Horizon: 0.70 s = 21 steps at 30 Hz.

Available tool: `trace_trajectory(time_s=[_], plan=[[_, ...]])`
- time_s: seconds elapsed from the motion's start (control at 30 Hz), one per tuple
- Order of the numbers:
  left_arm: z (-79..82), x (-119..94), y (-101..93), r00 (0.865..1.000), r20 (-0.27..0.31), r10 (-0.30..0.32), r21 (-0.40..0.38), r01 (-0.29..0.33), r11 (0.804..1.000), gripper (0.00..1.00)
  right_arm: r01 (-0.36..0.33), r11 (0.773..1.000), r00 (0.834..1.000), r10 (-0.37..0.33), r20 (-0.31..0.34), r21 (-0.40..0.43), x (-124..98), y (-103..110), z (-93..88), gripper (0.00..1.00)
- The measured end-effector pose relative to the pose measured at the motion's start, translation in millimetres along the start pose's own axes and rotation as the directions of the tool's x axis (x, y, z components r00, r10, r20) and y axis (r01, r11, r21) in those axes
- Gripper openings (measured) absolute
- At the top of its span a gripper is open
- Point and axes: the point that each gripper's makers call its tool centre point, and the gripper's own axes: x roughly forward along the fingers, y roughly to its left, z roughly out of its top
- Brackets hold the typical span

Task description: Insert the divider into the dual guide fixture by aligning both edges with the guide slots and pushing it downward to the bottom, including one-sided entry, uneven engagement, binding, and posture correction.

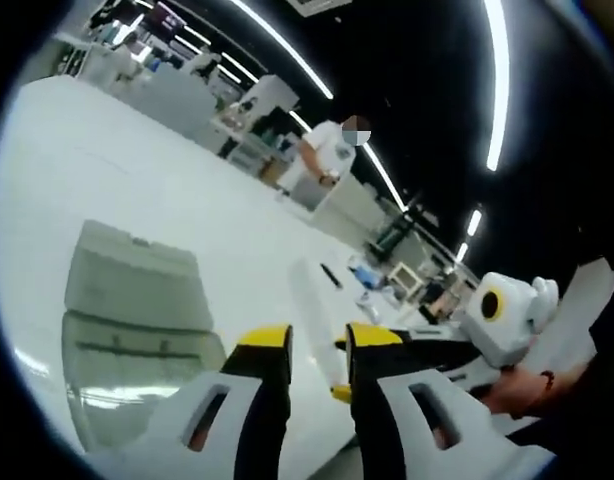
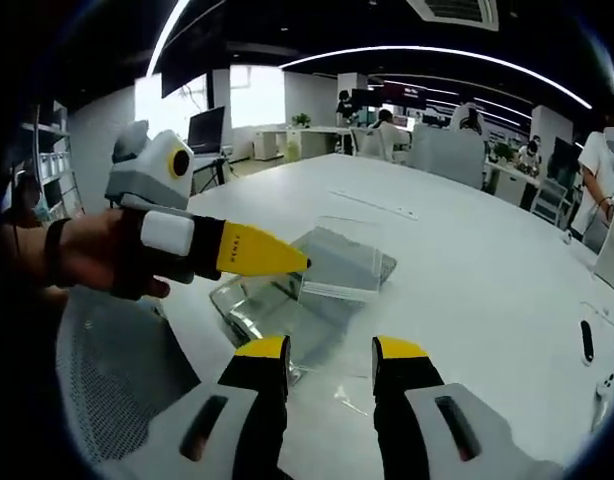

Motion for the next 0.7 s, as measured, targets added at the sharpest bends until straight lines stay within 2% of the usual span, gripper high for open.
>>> trace_trajectory(time_s=[0.17, 0.7], plan=[[1.0, -0.3, -1.1, 1.0, 0.011, -0.009, -0.009, 0.009, 1.0, 0.09, -0.011, 1.0, 1.0, 0.011, 0.004, -0.006, 0.4, 3.9, 1.6, 0.29], [5.1, -1.5, 4.1, 0.999, 0.032, -0.002, -0.055, 0.004, 0.998, 0.04, -0.031, 1.0, 0.999, 0.031, 0.026, 0.002, -0.2, 13.4, 7.5, 0.29]])
